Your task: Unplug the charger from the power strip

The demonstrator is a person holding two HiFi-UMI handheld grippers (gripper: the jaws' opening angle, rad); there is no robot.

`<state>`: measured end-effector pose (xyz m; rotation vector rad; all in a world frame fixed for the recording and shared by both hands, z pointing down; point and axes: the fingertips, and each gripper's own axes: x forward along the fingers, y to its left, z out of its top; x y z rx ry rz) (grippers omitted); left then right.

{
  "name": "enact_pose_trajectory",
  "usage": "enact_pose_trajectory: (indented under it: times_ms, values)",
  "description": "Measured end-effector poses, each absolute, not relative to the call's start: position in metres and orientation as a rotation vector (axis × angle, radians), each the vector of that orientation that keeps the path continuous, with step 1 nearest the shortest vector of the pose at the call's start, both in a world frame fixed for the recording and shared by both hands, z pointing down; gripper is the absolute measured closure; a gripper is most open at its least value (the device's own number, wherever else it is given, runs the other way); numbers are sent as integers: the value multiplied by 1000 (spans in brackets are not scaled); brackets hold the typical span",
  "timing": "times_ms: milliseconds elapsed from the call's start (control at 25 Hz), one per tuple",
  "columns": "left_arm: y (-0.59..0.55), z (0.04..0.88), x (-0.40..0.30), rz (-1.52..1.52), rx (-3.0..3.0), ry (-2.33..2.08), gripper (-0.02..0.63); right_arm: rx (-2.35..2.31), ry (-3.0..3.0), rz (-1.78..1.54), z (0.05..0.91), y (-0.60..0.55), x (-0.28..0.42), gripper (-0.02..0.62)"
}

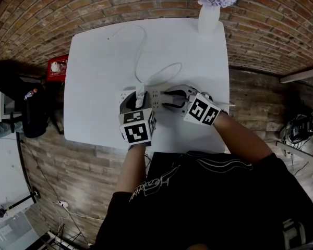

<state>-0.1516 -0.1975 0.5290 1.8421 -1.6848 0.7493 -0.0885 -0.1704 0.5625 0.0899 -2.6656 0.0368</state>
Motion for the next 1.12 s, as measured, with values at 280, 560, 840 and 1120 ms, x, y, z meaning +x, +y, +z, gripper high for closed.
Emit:
enact_pose_trajectory:
  times_ms: [280,560,840,1120]
  values:
    - [-198,531,-157,536,1753,-1598,465,87,-2662,37,563,-170,-89,459]
    - [-197,525,-153,769,1819,-1696,468,85,-2665,37,562,-170,-89,459]
    - [-197,528,-157,603,1757,-1631,468,84,-2663,36,562,-170,-90,459]
    - [-195,523,-153,758,1808,-1696,469,81,-2666,35,563,-169,-89,459]
